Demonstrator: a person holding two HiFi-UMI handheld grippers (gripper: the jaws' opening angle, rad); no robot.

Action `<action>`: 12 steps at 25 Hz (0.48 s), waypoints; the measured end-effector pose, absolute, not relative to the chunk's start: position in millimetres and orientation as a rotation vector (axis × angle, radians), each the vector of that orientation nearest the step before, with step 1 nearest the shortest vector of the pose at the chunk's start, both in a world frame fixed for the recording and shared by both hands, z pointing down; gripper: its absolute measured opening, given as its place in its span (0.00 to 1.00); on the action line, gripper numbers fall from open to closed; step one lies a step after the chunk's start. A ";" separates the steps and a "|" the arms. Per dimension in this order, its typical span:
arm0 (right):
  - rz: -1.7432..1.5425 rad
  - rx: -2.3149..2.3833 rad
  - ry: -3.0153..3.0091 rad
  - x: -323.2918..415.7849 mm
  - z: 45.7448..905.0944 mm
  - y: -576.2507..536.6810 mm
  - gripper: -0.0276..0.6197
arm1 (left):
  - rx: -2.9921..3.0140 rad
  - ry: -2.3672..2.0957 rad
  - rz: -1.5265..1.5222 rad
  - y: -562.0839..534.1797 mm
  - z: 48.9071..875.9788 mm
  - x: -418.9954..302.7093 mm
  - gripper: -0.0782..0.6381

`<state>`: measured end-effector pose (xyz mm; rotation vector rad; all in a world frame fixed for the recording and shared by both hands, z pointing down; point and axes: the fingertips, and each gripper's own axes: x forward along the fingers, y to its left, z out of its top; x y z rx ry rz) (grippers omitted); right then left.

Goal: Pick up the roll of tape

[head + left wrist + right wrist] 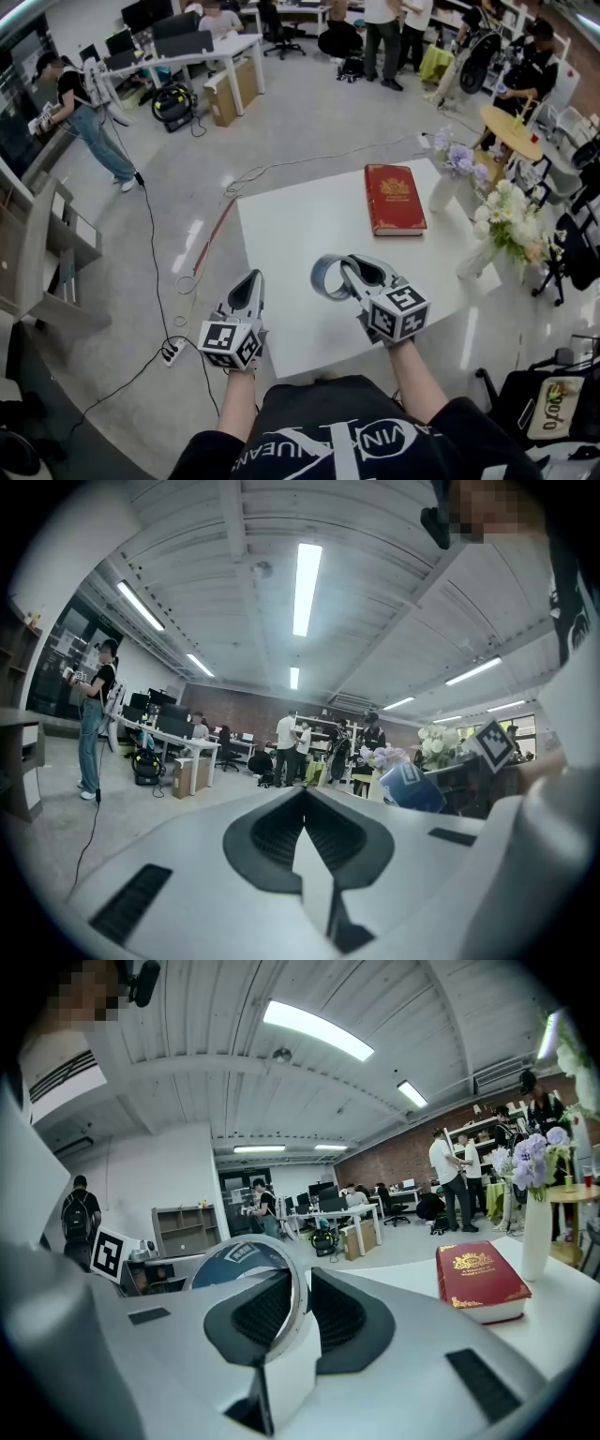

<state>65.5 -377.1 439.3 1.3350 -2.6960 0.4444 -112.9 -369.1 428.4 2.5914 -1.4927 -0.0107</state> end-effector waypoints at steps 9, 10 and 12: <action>0.455 1.329 -2.696 65.1 441.4 -374.2 0.16 | 2.585 -1.485 0.000 -366.9 431.7 -112.2 0.11; 0.454 1.328 -2.697 65.3 441.5 -374.0 0.16 | 2.585 -1.486 0.001 -366.9 431.6 -112.0 0.11; 0.457 1.327 -2.698 65.9 442.0 -373.4 0.16 | 2.585 -1.486 0.002 -366.7 431.7 -111.7 0.11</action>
